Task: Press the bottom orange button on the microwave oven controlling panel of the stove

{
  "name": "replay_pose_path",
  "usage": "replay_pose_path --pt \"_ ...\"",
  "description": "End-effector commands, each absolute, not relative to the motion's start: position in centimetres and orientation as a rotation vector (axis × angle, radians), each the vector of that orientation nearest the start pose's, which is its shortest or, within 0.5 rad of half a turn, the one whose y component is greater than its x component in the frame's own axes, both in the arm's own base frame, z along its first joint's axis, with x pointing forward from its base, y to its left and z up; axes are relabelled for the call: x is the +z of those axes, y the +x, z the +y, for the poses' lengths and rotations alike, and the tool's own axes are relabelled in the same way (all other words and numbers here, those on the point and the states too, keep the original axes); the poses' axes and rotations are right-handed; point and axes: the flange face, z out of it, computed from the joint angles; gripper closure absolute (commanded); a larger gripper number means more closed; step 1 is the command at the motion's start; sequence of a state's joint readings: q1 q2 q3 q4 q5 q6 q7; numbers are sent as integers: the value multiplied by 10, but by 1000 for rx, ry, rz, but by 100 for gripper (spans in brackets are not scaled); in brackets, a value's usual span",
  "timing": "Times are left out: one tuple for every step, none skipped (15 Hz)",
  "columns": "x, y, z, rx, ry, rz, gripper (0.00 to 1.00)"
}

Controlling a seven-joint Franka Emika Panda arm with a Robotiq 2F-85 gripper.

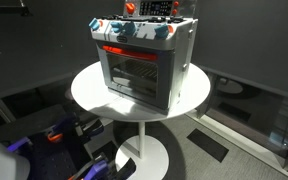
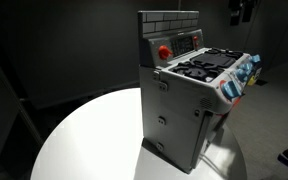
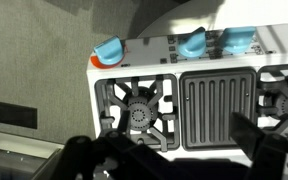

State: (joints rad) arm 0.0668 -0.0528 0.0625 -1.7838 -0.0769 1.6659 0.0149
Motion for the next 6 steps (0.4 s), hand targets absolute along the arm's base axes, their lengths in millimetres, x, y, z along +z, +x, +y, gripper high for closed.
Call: replay_pose_path --pt "571 510 62 32 -3206 -242 0" --pt "567 524 63 75 -3220 -208 0" --pt "569 521 63 69 -3220 -209 0" --pt "569 521 63 70 -3220 -209 0" --pt "568 521 63 74 -3220 -209 0" --pt "566 522 63 78 -3220 -209 0"
